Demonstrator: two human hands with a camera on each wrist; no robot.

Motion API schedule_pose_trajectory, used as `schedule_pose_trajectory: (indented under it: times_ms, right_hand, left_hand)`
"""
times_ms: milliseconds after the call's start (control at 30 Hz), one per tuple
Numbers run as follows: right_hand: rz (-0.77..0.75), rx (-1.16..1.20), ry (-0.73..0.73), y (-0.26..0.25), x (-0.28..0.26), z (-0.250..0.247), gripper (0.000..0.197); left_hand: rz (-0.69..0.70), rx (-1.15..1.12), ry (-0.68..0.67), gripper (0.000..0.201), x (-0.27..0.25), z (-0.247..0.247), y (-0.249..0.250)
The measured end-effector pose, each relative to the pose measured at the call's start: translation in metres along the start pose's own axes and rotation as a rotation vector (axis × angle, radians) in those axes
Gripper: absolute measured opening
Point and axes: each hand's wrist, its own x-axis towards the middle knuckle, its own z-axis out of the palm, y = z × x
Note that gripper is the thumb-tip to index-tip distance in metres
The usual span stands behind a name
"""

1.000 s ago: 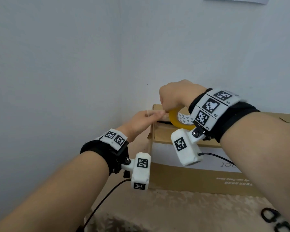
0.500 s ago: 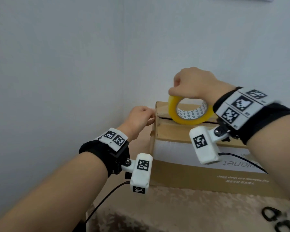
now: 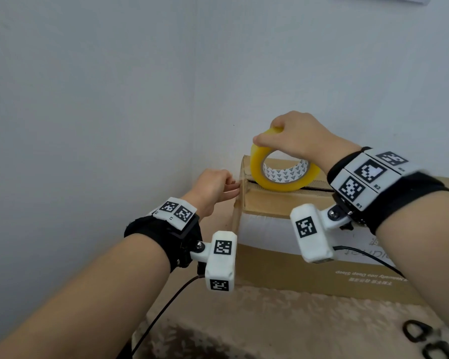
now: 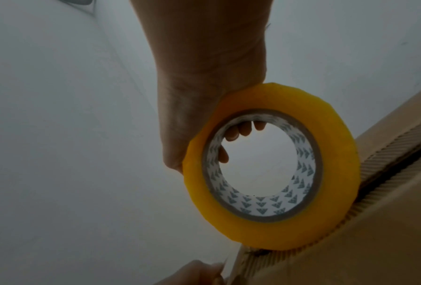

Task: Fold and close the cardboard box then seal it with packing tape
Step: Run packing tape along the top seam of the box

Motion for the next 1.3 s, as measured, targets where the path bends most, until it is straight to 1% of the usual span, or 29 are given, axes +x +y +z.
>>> schedule_pose_trajectory:
  times_ms: [100, 233, 333, 400, 467, 533, 567, 600, 633, 667, 700, 733, 800, 833, 900, 967, 1033, 1067, 1133, 1167, 1233, 1267, 1300]
  right_hand:
    - [-0.008, -0.069, -0.026, -0.006, 0.004, 0.004, 0.042]
    - [-0.022, -0.109, -0.031, -0.009, 0.007, 0.008, 0.038]
    - [-0.015, -0.124, -0.025, -0.01, 0.008, 0.009, 0.038]
    - [-0.009, -0.136, -0.016, -0.01, 0.007, 0.01, 0.038]
    - [-0.013, -0.138, -0.004, -0.01, 0.006, 0.011, 0.039]
    - [-0.018, -0.136, 0.006, -0.009, 0.005, 0.01, 0.04]
    - [-0.019, -0.137, 0.005, -0.009, 0.004, 0.01, 0.04]
    - [-0.021, -0.137, 0.003, -0.009, 0.004, 0.01, 0.041]
    - [-0.024, -0.138, 0.002, -0.009, 0.004, 0.01, 0.042]
    - [-0.026, -0.142, 0.004, -0.009, 0.004, 0.01, 0.041]
    - [-0.027, -0.145, 0.004, -0.008, 0.004, 0.01, 0.041]
    - [-0.029, -0.145, 0.004, -0.008, 0.004, 0.01, 0.041]
    - [-0.032, -0.138, 0.002, -0.008, 0.003, 0.01, 0.044]
    - [-0.036, -0.136, 0.004, -0.008, 0.003, 0.01, 0.046]
    - [-0.051, -0.137, 0.014, -0.007, 0.002, 0.01, 0.049]
    - [-0.068, -0.134, 0.032, -0.007, 0.0, 0.009, 0.054]
    - [-0.076, -0.132, 0.044, -0.007, -0.003, 0.011, 0.059]
    - [-0.074, -0.129, 0.051, -0.008, -0.004, 0.011, 0.058]
    - [-0.057, -0.043, 0.065, -0.007, -0.006, 0.011, 0.047]
    - [-0.042, 0.044, 0.073, -0.005, -0.007, 0.01, 0.04]
    - [-0.001, 0.187, 0.089, 0.001, -0.007, 0.005, 0.031]
    - [0.021, 0.218, 0.093, 0.004, -0.009, 0.002, 0.03]
    - [0.04, 0.249, 0.087, 0.009, -0.011, 0.002, 0.034]
  left_hand:
    - [-0.017, 0.02, -0.008, 0.023, -0.001, -0.003, -0.002]
    - [-0.035, 0.144, 0.006, 0.021, -0.002, -0.005, -0.005]
    - [-0.018, 0.252, -0.041, 0.021, -0.002, -0.003, -0.006]
    - [-0.008, 0.38, -0.073, 0.017, -0.002, 0.0, -0.004]
    - [-0.019, 0.546, -0.091, 0.024, 0.001, 0.001, -0.006]
    - [-0.084, 0.715, -0.112, 0.034, -0.001, -0.003, -0.008]
    - [-0.115, 0.851, -0.136, 0.038, -0.003, -0.005, -0.009]
    - [-0.107, 0.995, -0.166, 0.039, 0.0, -0.01, -0.012]
    - [-0.044, 1.064, -0.152, 0.029, 0.0, -0.011, -0.009]
    - [0.067, 1.054, -0.111, 0.014, 0.002, -0.013, -0.004]
    - [0.154, 0.962, -0.077, 0.01, 0.001, -0.012, 0.004]
    - [0.194, 0.81, -0.058, 0.014, 0.002, -0.01, 0.012]
    - [0.117, 0.518, -0.077, 0.017, -0.004, -0.005, 0.029]
    - [0.07, 0.46, -0.083, 0.019, -0.007, -0.003, 0.034]
    - [0.005, 0.452, -0.116, 0.025, -0.011, 0.0, 0.035]
    - [-0.047, 0.513, -0.169, 0.03, -0.016, 0.003, 0.028]
    - [-0.102, 0.563, -0.223, 0.027, -0.018, 0.004, 0.016]
    - [-0.131, 0.562, -0.238, 0.025, -0.019, 0.004, 0.013]
    - [-0.16, 0.556, -0.271, 0.031, -0.017, 0.002, 0.011]
    - [-0.137, 0.589, -0.284, 0.036, -0.015, 0.001, 0.013]
    - [0.006, 0.656, -0.298, 0.042, -0.012, -0.001, 0.018]
    - [0.083, 0.67, -0.328, 0.048, -0.012, 0.0, 0.021]
    - [0.123, 0.689, -0.38, 0.056, -0.014, 0.001, 0.022]
